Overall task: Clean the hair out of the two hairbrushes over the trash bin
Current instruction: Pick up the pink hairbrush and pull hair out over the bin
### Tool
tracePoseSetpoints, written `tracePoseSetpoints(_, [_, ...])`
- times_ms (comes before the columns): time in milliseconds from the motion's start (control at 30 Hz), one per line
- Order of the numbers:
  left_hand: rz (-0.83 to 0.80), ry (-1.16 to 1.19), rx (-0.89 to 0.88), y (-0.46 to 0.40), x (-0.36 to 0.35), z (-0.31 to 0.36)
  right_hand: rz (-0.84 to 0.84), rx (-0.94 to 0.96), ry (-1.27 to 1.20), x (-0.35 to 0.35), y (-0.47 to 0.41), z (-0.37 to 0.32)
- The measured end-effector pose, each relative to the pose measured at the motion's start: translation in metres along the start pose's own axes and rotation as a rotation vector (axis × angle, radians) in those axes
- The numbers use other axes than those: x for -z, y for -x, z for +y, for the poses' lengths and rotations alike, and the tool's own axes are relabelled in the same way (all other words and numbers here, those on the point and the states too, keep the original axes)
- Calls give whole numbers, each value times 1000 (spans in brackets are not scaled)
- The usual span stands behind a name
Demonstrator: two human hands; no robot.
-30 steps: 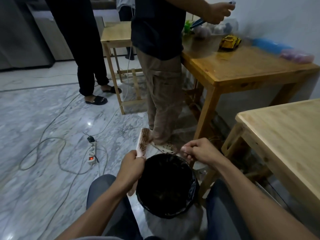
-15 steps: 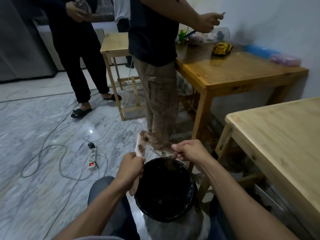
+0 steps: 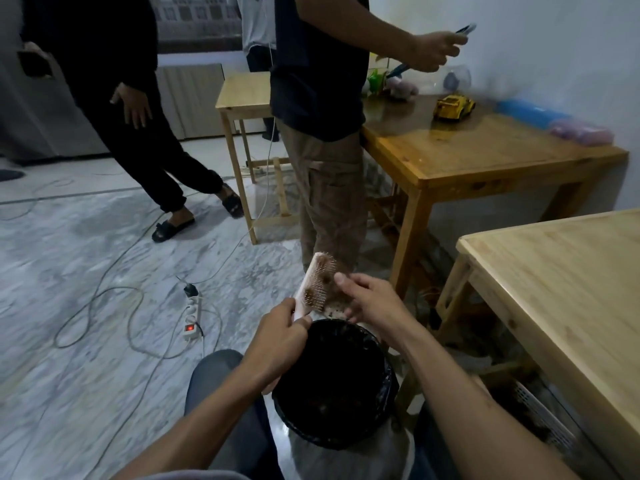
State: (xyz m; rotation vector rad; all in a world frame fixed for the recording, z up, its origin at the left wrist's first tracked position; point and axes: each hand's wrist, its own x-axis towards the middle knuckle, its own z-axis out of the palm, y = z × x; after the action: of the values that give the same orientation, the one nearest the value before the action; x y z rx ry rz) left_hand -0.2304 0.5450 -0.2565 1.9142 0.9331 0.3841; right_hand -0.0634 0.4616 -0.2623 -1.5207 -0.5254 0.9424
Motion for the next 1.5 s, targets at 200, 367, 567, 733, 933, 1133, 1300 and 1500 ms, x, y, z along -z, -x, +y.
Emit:
tracePoseSetpoints(200, [216, 603, 348, -21, 24, -16, 150, -6, 122, 16, 1, 19])
tracePoseSetpoints(367, [138, 461, 255, -18, 21, -19, 107, -84, 343, 24, 14, 17])
tracePoseSetpoints(567, [-10, 171, 36, -13, 12, -10, 48, -33, 286, 15, 15, -5])
tracePoseSetpoints(733, [-132, 161, -40, -7, 10, 6, -152, 45, 42, 6, 17, -7])
tracePoseSetpoints(933, [-38, 485, 275, -19, 15, -6, 29, 151, 30, 5, 19, -1])
tracePoseSetpoints(1133, [155, 670, 505, -42, 31, -35, 79, 167, 106, 27, 28, 4])
tracePoseSetpoints(1300, [19, 599, 331, -26, 17, -13, 16, 1, 343, 24, 24, 16])
tracePoseSetpoints(1500, [-69, 404, 169, -21, 13, -5, 27, -91, 406, 19, 22, 8])
